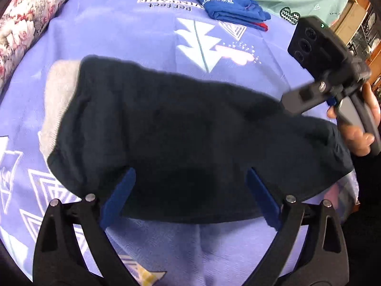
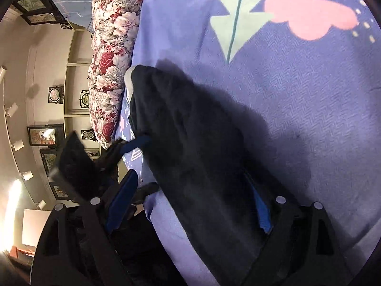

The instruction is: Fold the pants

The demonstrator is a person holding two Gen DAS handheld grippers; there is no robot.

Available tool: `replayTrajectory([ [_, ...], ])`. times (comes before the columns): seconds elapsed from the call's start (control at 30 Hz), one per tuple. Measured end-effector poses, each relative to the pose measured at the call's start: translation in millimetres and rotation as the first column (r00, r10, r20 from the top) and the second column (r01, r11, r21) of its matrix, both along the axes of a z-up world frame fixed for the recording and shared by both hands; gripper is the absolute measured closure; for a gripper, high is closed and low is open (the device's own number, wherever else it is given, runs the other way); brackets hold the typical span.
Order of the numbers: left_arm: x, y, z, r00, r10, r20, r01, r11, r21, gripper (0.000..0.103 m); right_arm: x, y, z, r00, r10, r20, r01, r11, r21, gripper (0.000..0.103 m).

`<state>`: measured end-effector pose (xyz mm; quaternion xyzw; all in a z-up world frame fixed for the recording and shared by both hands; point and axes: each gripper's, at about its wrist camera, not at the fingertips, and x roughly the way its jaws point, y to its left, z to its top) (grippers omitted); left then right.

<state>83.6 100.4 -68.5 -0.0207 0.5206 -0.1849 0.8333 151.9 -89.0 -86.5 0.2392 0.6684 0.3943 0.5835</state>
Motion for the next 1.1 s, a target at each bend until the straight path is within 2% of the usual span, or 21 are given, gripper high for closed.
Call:
replayTrajectory([
  [0.07, -2, -2, 1, 1.000, -0.008, 0.012, 0.008, 1.000, 0.020, 0.008, 2, 0, 3, 1.000, -0.013, -0.006, 0.013, 1.000, 0.029, 0.015],
  [0.13, -2, 0, 1, 1.000, -0.003, 0.008, 0.003, 1.000, 0.007, 0.008, 5, -2, 14, 0.999, -0.031, 0.012, 0.030, 0.997, 0.075, 0.015],
  [0.27, 0, 0, 1, 1.000, -0.003, 0.008, 0.003, 1.000, 0.005, 0.007, 4, -4, 38, 0.995, -0.050, 0.085, 0.033, 0.981, 0.193, 0.015],
  [0.4, -1, 1, 1, 1.000, 0.000, 0.011, 0.000, 1.000, -0.002, 0.007, 1, -7, 49, 0.988, -0.060, 0.143, 0.022, 0.967, 0.252, 0.015],
  [0.43, 1, -1, -1, 1.000, 0.001, 0.011, -0.001, 1.000, -0.005, 0.007, 1, -7, 47, 0.989, -0.054, 0.140, 0.018, 0.969, 0.248, 0.015],
  [0.53, 1, 0, 0, 1.000, 0.002, 0.013, -0.002, 1.000, -0.014, 0.007, -6, -4, 39, 0.993, -0.013, 0.115, -0.005, 0.988, 0.154, 0.015],
  [0.67, -1, 3, 1, 1.000, 0.003, 0.016, -0.002, 1.000, -0.024, 0.007, -24, -11, 42, 0.990, 0.006, 0.142, -0.016, 0.997, 0.073, 0.015],
  [0.8, -1, 5, 1, 1.000, 0.001, 0.017, -0.001, 1.000, -0.025, 0.007, -39, -27, 43, 0.991, 0.003, 0.132, -0.008, 0.999, 0.040, 0.015],
  [0.93, -1, 5, 1, 1.000, 0.001, 0.017, 0.000, 1.000, -0.026, 0.007, -48, -27, 33, 0.998, 0.025, 0.061, -0.026, 1.000, 0.018, 0.015],
  [1.1, -2, 4, 1, 1.000, 0.003, 0.022, -0.002, 1.000, -0.021, 0.007, -34, -12, 26, 0.994, 0.003, 0.106, -0.001, 1.000, -0.016, 0.015],
])
